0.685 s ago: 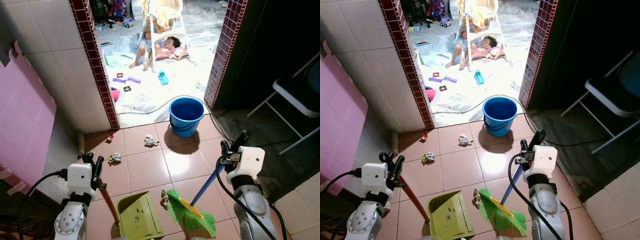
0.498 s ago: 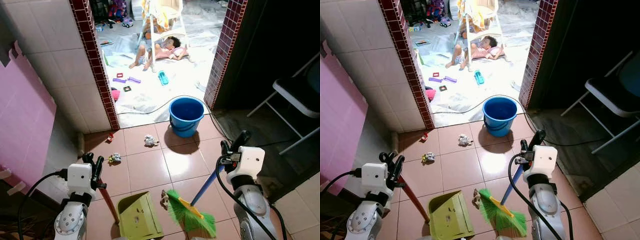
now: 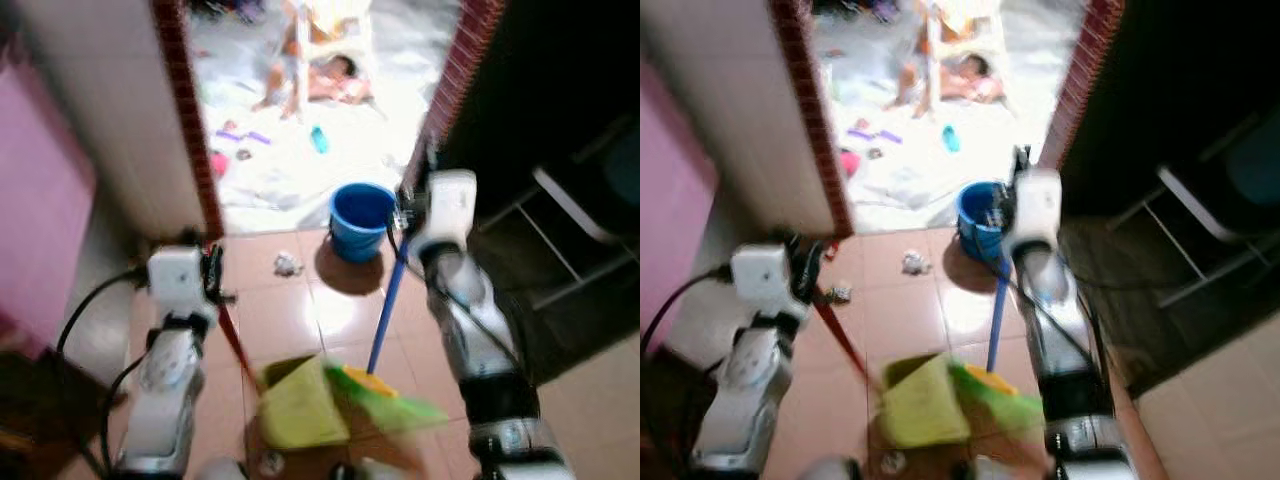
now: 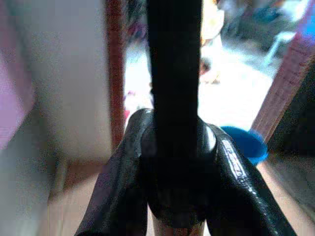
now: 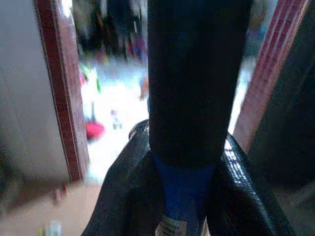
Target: Sweep floor
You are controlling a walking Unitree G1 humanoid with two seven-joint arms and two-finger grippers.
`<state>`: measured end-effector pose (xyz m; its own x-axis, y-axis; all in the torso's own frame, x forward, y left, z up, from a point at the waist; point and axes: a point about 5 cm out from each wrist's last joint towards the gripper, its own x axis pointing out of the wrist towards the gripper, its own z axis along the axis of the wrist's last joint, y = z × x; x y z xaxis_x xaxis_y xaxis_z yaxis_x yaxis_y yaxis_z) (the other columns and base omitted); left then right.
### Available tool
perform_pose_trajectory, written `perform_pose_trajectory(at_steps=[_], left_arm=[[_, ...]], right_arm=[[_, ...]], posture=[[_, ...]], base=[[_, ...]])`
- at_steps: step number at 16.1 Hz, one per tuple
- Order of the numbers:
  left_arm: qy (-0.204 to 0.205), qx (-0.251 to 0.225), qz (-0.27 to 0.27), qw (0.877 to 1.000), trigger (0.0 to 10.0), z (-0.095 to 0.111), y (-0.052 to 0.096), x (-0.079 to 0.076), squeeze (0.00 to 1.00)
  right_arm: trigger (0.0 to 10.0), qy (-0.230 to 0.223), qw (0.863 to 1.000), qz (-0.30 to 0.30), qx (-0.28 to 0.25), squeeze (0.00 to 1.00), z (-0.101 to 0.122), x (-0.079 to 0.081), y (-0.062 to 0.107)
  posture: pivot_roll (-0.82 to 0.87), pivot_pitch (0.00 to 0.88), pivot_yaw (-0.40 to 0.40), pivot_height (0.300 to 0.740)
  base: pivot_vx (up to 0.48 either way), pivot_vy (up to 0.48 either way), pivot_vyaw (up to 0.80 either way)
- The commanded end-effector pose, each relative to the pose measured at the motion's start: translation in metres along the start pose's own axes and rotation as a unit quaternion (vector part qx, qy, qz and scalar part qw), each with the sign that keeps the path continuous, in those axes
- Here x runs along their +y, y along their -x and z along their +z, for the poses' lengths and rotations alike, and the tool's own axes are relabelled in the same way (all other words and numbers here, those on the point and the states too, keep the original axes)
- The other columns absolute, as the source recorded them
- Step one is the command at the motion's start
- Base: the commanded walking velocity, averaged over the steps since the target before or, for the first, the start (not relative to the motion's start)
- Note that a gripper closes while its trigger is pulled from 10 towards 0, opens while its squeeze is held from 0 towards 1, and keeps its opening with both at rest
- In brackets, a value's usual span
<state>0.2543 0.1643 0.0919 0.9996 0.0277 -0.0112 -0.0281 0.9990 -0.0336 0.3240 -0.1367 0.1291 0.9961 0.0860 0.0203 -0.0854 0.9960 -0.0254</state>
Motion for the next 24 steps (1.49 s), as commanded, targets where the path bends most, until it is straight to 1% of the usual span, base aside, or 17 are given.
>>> perform_pose_trajectory(at_steps=[1, 2, 4, 5, 7, 8, 10, 12, 14, 15, 17, 18, 19, 20, 22, 23, 24], left_arm=[[-0.019, -0.006, 0.003, 1.000, 10.0, 0.004, -0.002, 0.003, 0.00], [-0.018, 0.010, 0.007, 1.000, 10.0, 0.003, 0.004, -0.001, 0.00], [-0.043, 0.018, 0.021, 0.999, 10.0, 0.005, 0.008, 0.000, 0.00], [-0.067, 0.010, 0.028, 0.997, 10.0, 0.010, 0.008, 0.001, 0.00], [-0.080, -0.003, 0.037, 0.996, 10.0, 0.017, 0.006, 0.005, 0.00], [-0.084, -0.023, 0.037, 0.996, 10.0, 0.027, 0.002, 0.007, 0.00], [-0.086, -0.043, 0.031, 0.995, 10.0, 0.039, -0.002, 0.007, 0.00], [-0.070, -0.069, 0.009, 0.995, 10.0, 0.058, -0.008, -0.001, 0.00], [-0.057, -0.081, -0.007, 0.995, 10.0, 0.068, -0.011, -0.008, 0.00], [-0.042, -0.107, -0.021, 0.993, 10.0, 0.086, -0.015, -0.017, 0.00], [-0.038, -0.133, -0.027, 0.990, 10.0, 0.102, -0.017, -0.022, 0.00], [-0.048, -0.164, -0.021, 0.985, 10.0, 0.120, -0.020, -0.020, 0.00], [-0.052, -0.173, -0.018, 0.983, 10.0, 0.125, -0.021, -0.019, 0.00], [-0.077, -0.186, -0.006, 0.980, 10.0, 0.131, -0.023, -0.014, 0.00], [-0.142, -0.165, 0.026, 0.976, 10.0, 0.120, -0.024, 0.002, 0.00], [-0.163, -0.146, 0.044, 0.975, 10.0, 0.110, -0.022, 0.010, 0.00], [-0.172, -0.140, 0.050, 0.974, 10.0, 0.108, -0.022, 0.013, 0.00]], right_arm=[[10.0, 0.009, 1.000, -0.018, 0.013, 0.00, -0.005, -0.007, 0.001], [10.0, 0.016, 0.999, -0.029, 0.011, 0.00, -0.005, -0.011, 0.002], [10.0, 0.026, 0.999, -0.034, 0.008, 0.00, -0.004, -0.012, -0.001], [10.0, 0.038, 0.999, -0.036, 0.004, 0.00, -0.001, -0.013, -0.002], [10.0, 0.052, 0.998, -0.034, -0.008, 0.00, 0.002, -0.011, -0.002], [10.0, 0.060, 0.998, -0.030, -0.019, 0.00, 0.005, -0.008, -0.003], [10.0, 0.068, 0.997, -0.028, -0.029, 0.00, 0.007, -0.005, -0.004], [10.0, 0.076, 0.996, -0.026, -0.037, 0.00, 0.010, -0.002, -0.006], [10.0, 0.079, 0.996, -0.025, -0.041, 0.00, 0.011, 0.000, -0.007], [10.0, 0.083, 0.995, -0.024, -0.045, 0.00, 0.012, 0.002, -0.007], [10.0, 0.085, 0.995, -0.022, -0.047, 0.00, 0.012, 0.003, -0.006], [10.0, 0.087, 0.995, -0.017, -0.047, 0.00, 0.010, 0.006, -0.006], [10.0, 0.088, 0.995, -0.015, -0.047, 0.00, 0.010, 0.007, -0.006], [10.0, 0.088, 0.995, -0.012, -0.048, 0.00, 0.010, 0.009, -0.006], [10.0, 0.091, 0.994, -0.010, -0.051, 0.00, 0.011, 0.011, -0.007], [10.0, 0.094, 0.994, -0.010, -0.052, 0.00, 0.011, 0.011, -0.008], [10.0, 0.094, 0.994, -0.010, -0.052, 0.00, 0.011, 0.011, -0.008]], posture=[[0.03, 0.095, -0.081, 0.740], [0.03, 0.101, -0.080, 0.740], [0.03, 0.098, -0.079, 0.740], [0.03, 0.100, -0.078, 0.740], [0.03, 0.100, -0.078, 0.740], [0.04, 0.101, -0.075, 0.740], [0.04, 0.101, -0.070, 0.740], [0.05, 0.106, -0.066, 0.740], [0.05, 0.106, -0.066, 0.740], [0.05, 0.111, -0.065, 0.740], [0.05, 0.111, -0.065, 0.740], [0.05, 0.115, -0.067, 0.740], [0.05, 0.115, -0.067, 0.740], [0.05, 0.114, -0.070, 0.740], [0.05, 0.116, -0.069, 0.740], [0.05, 0.117, -0.070, 0.740], [0.05, 0.117, -0.070, 0.740]], base=[[0.000, 0.000, 0.00], [0.000, 0.000, 0.00], [0.000, 0.000, 0.00], [0.000, 0.000, 0.00], [0.000, 0.000, 0.00], [0.000, 0.000, 0.00], [0.000, 0.000, 0.00], [0.000, 0.000, 0.00], [0.000, 0.000, 0.00], [0.000, 0.000, 0.00], [0.000, 0.000, 0.00], [0.000, 0.000, 0.00], [0.000, 0.000, 0.00], [0.000, 0.000, 0.00], [0.000, 0.000, 0.00], [0.000, 0.000, 0.00], [0.000, 0.000, 0.00]])
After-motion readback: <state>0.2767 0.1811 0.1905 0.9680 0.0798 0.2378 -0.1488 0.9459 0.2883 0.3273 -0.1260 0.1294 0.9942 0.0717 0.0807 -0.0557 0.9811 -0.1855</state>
